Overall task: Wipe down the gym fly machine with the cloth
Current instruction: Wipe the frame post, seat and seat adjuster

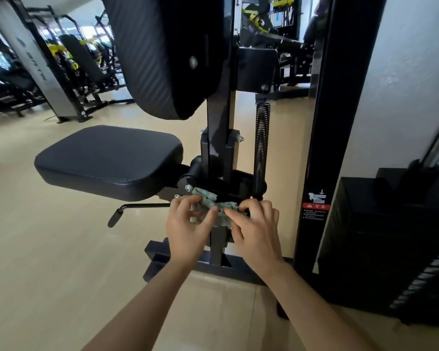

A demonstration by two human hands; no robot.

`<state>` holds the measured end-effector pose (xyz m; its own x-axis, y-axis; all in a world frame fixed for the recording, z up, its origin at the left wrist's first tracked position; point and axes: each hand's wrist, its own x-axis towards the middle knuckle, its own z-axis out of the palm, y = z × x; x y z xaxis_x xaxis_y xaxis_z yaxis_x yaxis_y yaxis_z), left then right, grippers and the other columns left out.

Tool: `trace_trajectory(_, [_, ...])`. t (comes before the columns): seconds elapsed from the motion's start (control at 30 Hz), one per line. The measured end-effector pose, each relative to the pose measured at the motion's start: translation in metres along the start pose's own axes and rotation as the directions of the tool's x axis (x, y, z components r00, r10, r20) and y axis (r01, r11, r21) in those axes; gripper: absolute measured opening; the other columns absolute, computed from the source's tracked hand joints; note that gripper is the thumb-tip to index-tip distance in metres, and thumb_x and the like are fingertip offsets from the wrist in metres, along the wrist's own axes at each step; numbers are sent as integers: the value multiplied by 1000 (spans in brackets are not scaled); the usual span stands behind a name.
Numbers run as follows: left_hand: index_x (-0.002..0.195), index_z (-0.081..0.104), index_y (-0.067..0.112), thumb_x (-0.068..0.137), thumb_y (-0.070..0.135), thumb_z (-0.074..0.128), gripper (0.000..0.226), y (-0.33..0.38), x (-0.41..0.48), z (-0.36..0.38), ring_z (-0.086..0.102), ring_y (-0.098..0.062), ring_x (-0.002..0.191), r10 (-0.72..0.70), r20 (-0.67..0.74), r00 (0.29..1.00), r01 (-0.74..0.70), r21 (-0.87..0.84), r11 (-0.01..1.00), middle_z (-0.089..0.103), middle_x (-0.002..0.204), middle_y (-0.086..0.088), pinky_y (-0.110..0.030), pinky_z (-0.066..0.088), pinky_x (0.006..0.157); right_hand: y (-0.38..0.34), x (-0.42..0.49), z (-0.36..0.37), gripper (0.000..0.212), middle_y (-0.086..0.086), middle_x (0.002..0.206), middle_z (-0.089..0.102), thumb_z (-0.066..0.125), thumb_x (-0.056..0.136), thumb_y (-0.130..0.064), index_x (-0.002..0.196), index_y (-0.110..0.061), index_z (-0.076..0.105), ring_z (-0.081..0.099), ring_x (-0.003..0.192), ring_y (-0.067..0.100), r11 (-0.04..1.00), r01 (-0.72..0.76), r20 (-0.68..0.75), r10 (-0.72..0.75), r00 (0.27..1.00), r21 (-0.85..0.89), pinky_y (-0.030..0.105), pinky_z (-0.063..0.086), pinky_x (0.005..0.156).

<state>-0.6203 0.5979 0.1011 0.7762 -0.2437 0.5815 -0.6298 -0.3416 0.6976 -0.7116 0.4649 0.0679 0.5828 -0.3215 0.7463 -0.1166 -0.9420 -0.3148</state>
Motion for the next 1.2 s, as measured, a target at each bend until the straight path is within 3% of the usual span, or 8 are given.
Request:
trace_trajectory(0.1, [109,62,21,78,29,86,40,-1,-5,18,57,2,104,-37,-45,998,32,-94,995,47,118,6,-29,58,85,15,-6,-9,28,1,111,55,74,84,-12,111,-20,75,49,104,23,996,-19,-27,21,999,87,31,42,86])
trace_trajectory(0.2, [114,60,20,77,21,88,46,-1,-9,28,50,2,115,-50,-49,998,40,-177,983,39,125,6,-37,58,92,22,-7,-18,29,-5,115,50,79,83,-12,110,-20,72,53,107,13,926,-249,-5,261,965,284,24,48,90])
trace_trajectory(0.47, [123,57,17,74,28,89,60,-13,-14,31,50,-12,116,124,43,991,-118,-126,985,35,127,11,-20,50,94,9,1,-7,37,-5,110,59,78,83,-4,106,-21,54,63,98,4,641,-523,56,602,797,562,10,50,72])
trace_trajectory(0.6, [106,66,14,80,11,83,31,-18,-3,27,50,-6,101,125,-11,992,-125,-106,986,46,115,7,-18,48,88,8,1,-13,24,-5,105,66,76,87,-9,107,-13,64,66,92,8,707,-542,48,588,807,453,10,49,70])
trace_trajectory(0.73, [102,70,9,82,9,82,23,-33,2,16,55,-14,95,56,-54,997,-59,-65,996,56,110,-5,-34,54,83,3,-2,-41,19,-6,99,62,77,87,-19,102,-15,66,59,89,10,884,-386,-259,450,855,264,14,49,74])
trace_trajectory(0.83, [105,69,11,83,11,81,25,-37,3,11,56,-17,98,-29,-91,995,19,-102,995,51,111,1,-38,55,85,10,1,-63,35,-5,106,52,80,82,-26,107,-20,57,56,95,12,813,-493,-432,583,689,310,20,51,82])
trace_trajectory(0.93, [110,66,14,85,16,80,29,-33,2,15,53,-14,101,-133,-104,986,118,-135,984,50,118,-4,-26,48,89,20,4,-75,53,-6,116,48,84,77,-27,118,-20,51,54,104,11,703,-591,-399,711,578,397,13,48,85])
trace_trajectory(1.2, [121,60,14,83,24,82,45,-9,-13,36,48,-7,110,-33,-57,998,24,-154,988,45,124,-2,-16,43,95,27,1,-74,60,-6,125,59,79,84,-14,136,-18,49,60,111,1,722,-537,-298,678,672,436,11,48,92])
